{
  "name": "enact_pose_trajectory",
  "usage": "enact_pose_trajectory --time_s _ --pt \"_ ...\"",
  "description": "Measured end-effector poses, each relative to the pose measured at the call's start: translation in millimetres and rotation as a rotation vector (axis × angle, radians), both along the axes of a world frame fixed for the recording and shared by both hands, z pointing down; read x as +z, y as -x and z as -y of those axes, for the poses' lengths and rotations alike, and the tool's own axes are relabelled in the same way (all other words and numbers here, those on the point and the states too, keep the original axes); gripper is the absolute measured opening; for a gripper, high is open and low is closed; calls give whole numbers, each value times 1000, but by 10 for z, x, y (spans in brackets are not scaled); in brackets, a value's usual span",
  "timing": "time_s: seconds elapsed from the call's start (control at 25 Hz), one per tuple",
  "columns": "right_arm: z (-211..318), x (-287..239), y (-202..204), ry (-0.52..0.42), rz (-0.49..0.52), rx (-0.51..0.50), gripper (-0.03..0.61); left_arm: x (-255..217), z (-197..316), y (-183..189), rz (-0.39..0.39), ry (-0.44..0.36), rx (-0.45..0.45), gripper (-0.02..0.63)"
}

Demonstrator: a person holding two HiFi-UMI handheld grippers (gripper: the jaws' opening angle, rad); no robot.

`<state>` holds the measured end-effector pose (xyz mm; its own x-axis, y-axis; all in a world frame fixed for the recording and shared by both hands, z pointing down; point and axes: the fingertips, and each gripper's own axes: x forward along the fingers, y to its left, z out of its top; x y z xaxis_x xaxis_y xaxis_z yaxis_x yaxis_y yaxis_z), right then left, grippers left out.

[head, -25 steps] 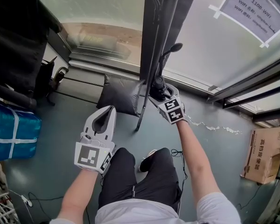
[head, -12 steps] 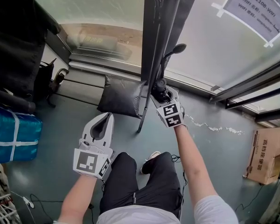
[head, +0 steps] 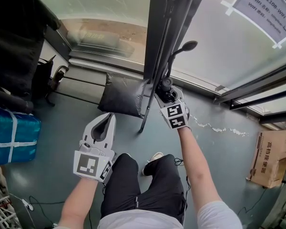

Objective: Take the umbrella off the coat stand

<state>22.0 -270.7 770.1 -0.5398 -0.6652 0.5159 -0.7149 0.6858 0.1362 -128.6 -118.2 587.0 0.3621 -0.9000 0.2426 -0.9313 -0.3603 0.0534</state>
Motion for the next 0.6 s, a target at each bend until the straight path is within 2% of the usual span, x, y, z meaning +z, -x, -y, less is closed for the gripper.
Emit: enact_pose_trajectory --time_s 0.24,0.44,0.6 --pt "-72 -10 -19 28 -12 12 232 -48 -14 30 2 -6 -4 23" --pt "-142 -97 -18 7 -9 -6 232 -111 15 11 4 -33 1 23" --pt "-143 -278 -18 -17 7 2 233 -119 -34 -25 -15 -20 -7 23"
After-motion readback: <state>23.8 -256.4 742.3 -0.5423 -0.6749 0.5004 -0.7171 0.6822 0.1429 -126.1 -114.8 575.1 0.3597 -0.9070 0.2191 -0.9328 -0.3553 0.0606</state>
